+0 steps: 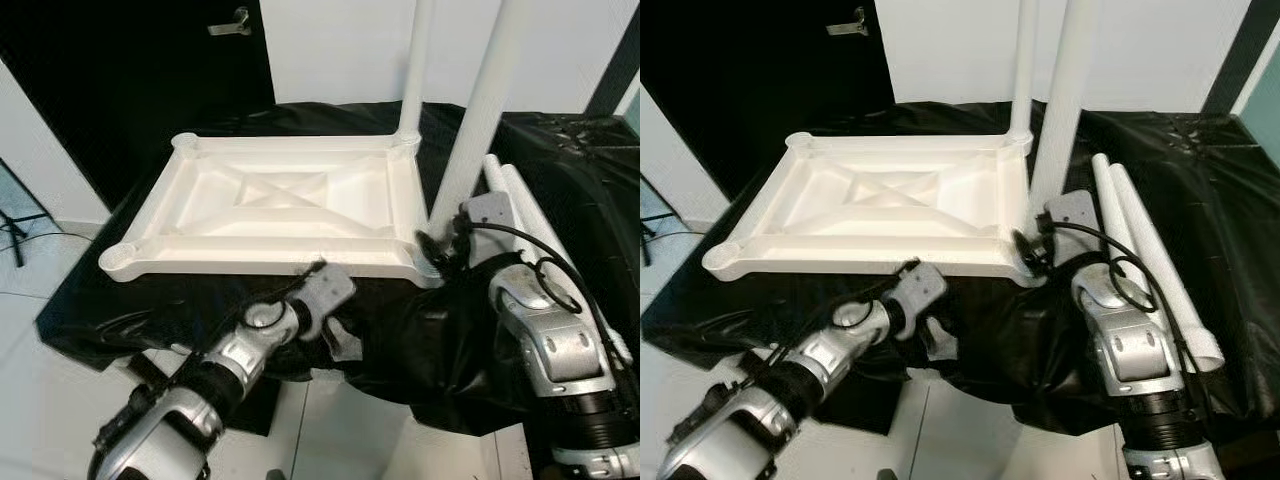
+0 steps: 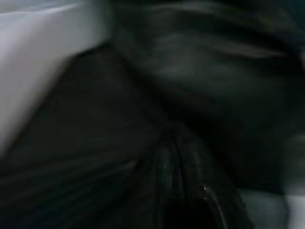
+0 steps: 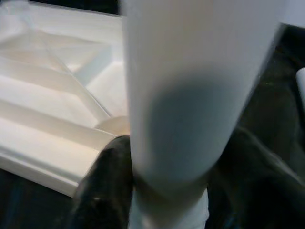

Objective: Building children table

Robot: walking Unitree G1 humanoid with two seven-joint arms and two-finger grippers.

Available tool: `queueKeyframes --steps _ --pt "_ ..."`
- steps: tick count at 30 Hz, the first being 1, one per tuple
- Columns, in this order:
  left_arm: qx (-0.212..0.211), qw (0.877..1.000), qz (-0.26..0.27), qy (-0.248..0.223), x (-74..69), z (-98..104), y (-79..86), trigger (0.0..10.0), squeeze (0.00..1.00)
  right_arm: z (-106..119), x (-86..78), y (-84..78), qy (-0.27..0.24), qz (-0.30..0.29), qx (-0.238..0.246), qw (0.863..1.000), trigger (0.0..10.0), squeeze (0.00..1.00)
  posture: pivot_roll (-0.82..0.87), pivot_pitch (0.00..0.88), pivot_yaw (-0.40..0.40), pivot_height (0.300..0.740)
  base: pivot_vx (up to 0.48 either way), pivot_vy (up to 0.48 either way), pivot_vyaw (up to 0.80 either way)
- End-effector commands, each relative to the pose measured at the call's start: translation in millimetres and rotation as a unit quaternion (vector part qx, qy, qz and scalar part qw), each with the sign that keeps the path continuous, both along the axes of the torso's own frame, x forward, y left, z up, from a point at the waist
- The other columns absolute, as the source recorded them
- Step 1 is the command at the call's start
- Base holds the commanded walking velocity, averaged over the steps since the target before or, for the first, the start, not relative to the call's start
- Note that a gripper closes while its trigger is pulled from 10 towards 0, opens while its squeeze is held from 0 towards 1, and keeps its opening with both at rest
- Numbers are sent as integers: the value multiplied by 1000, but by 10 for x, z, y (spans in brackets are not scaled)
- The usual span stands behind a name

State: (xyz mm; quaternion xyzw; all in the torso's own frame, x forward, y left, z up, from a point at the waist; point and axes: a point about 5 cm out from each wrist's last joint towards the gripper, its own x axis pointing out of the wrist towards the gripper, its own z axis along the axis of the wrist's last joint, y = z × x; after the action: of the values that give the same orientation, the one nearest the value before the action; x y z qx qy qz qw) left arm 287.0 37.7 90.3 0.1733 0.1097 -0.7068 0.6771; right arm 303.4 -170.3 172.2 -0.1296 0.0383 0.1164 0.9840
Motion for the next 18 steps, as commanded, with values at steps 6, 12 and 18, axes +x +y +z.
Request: queueKeyframes --steps 6,12,18 --pt "-49 999 -10 11 -8 133 -174 10000 0 -62 -2 -10 14 -7 5 1000 235 0 -98 0 33 740 0 0 0" --pt "-94 995 -13 11 38 312 -211 10000 0 -80 -15 -3 15 -13 11 1000 1216 0 -101 0 41 740 0 0 0" --pt "-169 985 17 0 267 604 -149 10000 1000 -133 -61 24 19 -21 24 999 549 0 -111 0 56 740 0 0 0"
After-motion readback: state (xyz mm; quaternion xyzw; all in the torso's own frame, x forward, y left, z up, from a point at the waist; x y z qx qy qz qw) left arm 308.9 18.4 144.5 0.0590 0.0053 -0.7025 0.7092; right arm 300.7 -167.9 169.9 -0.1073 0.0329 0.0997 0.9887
